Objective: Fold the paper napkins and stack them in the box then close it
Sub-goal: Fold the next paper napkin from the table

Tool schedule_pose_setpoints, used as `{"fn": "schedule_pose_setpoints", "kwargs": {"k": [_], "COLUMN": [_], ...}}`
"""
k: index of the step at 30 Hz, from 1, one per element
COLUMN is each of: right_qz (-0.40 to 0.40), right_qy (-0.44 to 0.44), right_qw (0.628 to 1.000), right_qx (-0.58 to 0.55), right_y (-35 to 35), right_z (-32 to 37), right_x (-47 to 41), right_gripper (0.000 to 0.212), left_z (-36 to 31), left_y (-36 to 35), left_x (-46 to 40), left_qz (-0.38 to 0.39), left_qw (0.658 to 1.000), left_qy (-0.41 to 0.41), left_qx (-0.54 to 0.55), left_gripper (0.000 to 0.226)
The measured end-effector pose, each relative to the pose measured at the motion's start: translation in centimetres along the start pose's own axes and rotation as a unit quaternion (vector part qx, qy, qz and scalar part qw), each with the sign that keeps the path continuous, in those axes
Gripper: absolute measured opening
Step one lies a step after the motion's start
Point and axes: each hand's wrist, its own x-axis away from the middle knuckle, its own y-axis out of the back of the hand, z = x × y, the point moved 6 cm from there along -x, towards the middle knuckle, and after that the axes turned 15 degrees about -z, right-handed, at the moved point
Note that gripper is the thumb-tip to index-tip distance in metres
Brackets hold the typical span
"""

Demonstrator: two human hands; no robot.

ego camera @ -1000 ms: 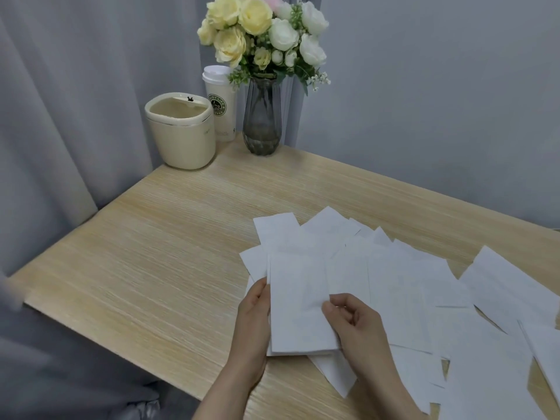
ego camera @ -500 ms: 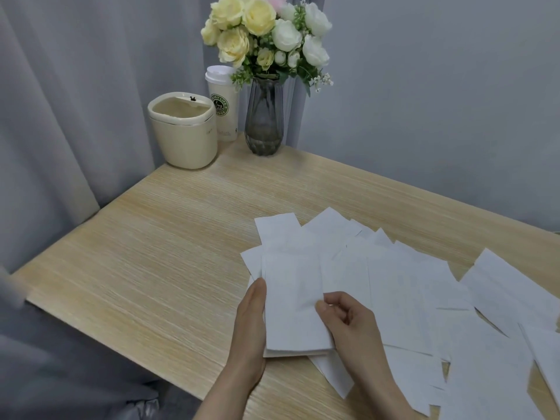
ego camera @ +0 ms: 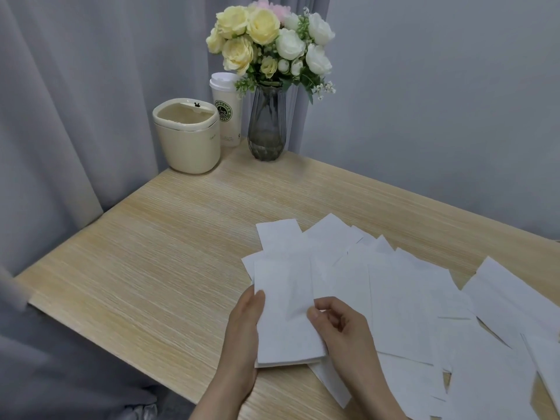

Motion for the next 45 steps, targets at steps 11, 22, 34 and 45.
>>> {"fn": "schedule_pose_setpoints", "kwargs": {"k": [11, 22, 34, 45], "right_qz": [-0.064, -0.057, -0.081, -0.148], "right_qy": [0.022, 0.031, 0.019, -0.042], "right_qw": [0.987, 0.936, 0.950, 0.985], "right_qx": [0.144, 0.346, 0.301, 0.073], "right_y": [0.8, 2.2, 4.3, 8.7], "right_z": [-0.1, -0.9, -0.3, -0.8], "right_x": [-2.2, -2.7, -2.7, -3.0], "right_gripper": [0.014, 0.041, 0.013, 0.014], "left_z": [-2.1, -1.9, -1.4, 1.1], "left_y": [2.5, 2.6, 2.6, -0.5], "left_x": [-2.3, -2.6, -2.2, 0.6], "left_qz": [-0.037, -0.016, -0.033, -0.020], "left_qw": [0.999, 0.999, 0.999, 1.000], "left_qy": [-0.026, -0.029, -0.021, -0.003], "left_qx": [0.011, 0.004, 0.010, 0.006], "left_gripper": [0.028, 0.027, 0.027, 0.026]}}
